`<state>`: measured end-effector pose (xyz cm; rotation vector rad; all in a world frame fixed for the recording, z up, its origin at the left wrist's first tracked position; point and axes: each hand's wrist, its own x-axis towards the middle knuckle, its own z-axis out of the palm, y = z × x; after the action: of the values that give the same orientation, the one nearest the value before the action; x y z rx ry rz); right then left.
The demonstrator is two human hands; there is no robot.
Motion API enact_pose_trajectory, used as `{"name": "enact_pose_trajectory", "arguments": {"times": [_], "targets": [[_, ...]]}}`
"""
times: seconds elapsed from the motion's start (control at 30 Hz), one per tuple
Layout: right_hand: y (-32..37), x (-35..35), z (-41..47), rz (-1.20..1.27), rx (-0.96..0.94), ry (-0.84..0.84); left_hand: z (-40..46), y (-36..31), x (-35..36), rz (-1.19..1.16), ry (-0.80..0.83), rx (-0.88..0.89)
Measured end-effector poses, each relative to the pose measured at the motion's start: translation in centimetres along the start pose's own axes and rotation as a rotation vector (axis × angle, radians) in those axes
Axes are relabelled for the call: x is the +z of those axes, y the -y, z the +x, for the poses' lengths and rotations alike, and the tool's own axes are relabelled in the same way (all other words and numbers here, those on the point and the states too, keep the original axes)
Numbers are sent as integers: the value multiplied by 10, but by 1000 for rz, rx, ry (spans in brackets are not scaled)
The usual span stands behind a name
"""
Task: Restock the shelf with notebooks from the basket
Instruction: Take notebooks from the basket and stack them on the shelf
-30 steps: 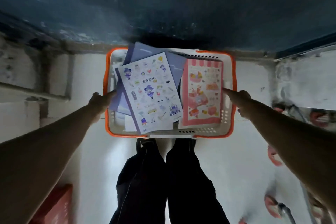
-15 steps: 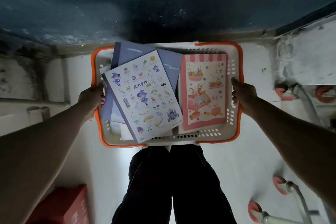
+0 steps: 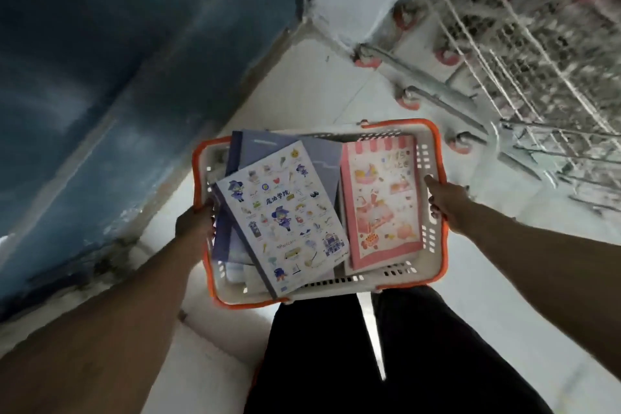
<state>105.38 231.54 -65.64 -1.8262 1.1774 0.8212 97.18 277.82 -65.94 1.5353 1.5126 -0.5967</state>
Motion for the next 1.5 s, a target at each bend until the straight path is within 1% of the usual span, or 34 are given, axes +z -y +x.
{"name": "enact_pose_trajectory", "arguments": {"times": [0.1,0.17,0.27,0.33,0.43,0.53,0.6,0.7,0.8,0.9,1.0,1.07,1.13,1.23,1.33,1.5], "targets": [[-62,-57,-29,97,62,-66,-39,-16,29,132,52,128],[-115,-90,-42,214,136,-94,-68,-29,58,249,103,216],[-196,-133,-55,427,242,-116,-114,-34,117,401,120,339],[-253,-159,-55,538,305,-123,-145,-30,165,488,144,438],[-337,-198,-48,710,347,-147,-193,-13,236,708,146,550],[-424,-244,-50,842,399,-214,-262,12,317,875,147,656],[-486,-270,-63,928,446,-268,-320,37,372,1001,173,735],[-570,-303,-84,1081,512,-317,-411,79,449,1110,242,858],[-649,-340,-110,1178,622,-431,-494,132,536,1193,377,883],[-714,-379,-134,1315,749,-498,-569,191,625,1312,551,941],[-764,-425,-148,1409,873,-567,-638,248,717,1456,675,1002],[-794,-463,-154,1475,930,-609,-683,287,774,1536,763,991],[-821,-504,-158,1552,976,-670,-730,325,828,1582,810,983],[-857,-568,-161,1655,990,-723,-804,376,894,1614,840,985],[-899,-627,-151,1749,991,-734,-877,424,964,1692,889,1001],[-973,-721,-100,1813,971,-749,-975,493,1069,1766,936,1020]]}}
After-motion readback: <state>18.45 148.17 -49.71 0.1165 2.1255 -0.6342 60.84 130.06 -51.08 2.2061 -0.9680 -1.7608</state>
